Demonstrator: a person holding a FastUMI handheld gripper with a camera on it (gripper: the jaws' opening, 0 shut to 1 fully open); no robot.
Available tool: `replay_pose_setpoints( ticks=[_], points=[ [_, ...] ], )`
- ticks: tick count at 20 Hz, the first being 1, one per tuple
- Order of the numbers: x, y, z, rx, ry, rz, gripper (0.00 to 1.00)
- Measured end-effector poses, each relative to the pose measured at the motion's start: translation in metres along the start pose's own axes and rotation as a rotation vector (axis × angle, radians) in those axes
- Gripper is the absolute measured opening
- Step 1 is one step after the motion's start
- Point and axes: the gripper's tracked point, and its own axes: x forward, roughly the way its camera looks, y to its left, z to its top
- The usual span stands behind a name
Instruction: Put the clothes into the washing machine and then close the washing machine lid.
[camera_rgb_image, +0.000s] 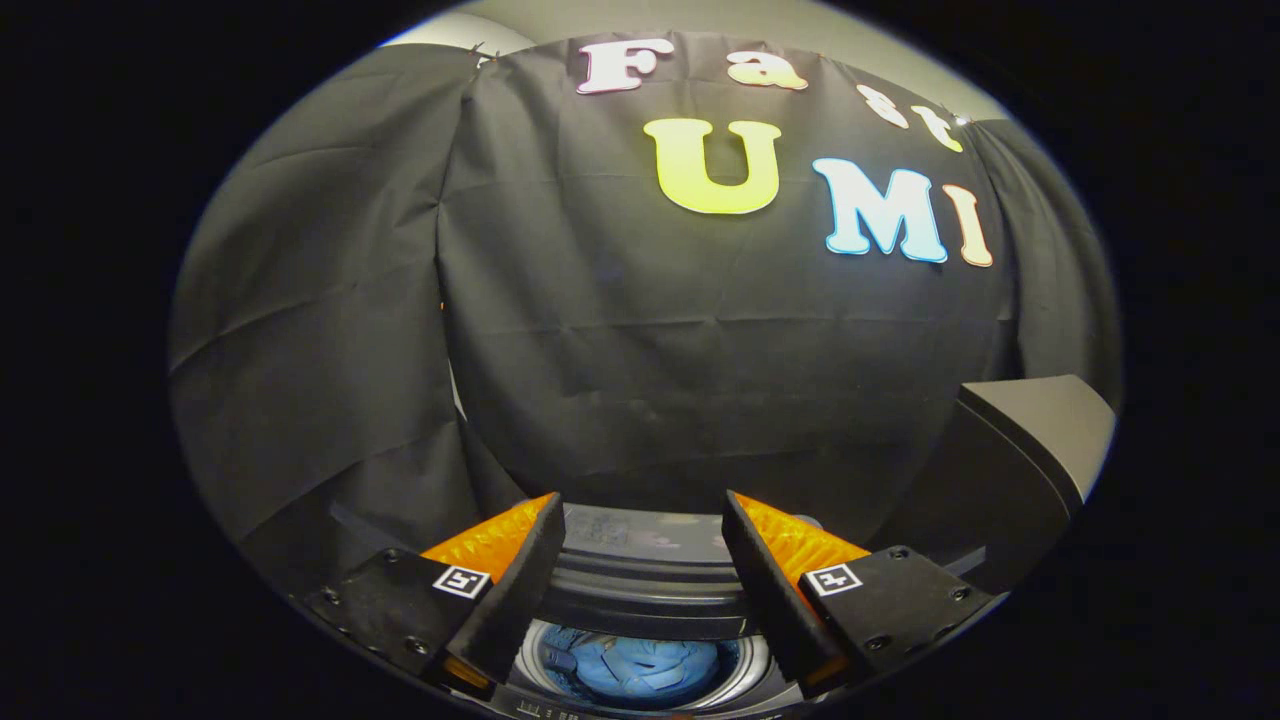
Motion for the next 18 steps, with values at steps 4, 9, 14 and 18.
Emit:
replay_pose_setpoints(
  ticks=[4,9,14,18],
  points=[
    [-0.018,0.004,-0.038,-0.002,0.033,0.003,0.99],
    [-0.044,0.019,-0.074,-0.033,0.070,0.028,0.99],
    [-0.071,0.023,-0.074,-0.055,0.022,0.048,0.98],
    [-0.096,0.011,-0.068,-0.091,-0.033,0.044,0.98]
  ],
)
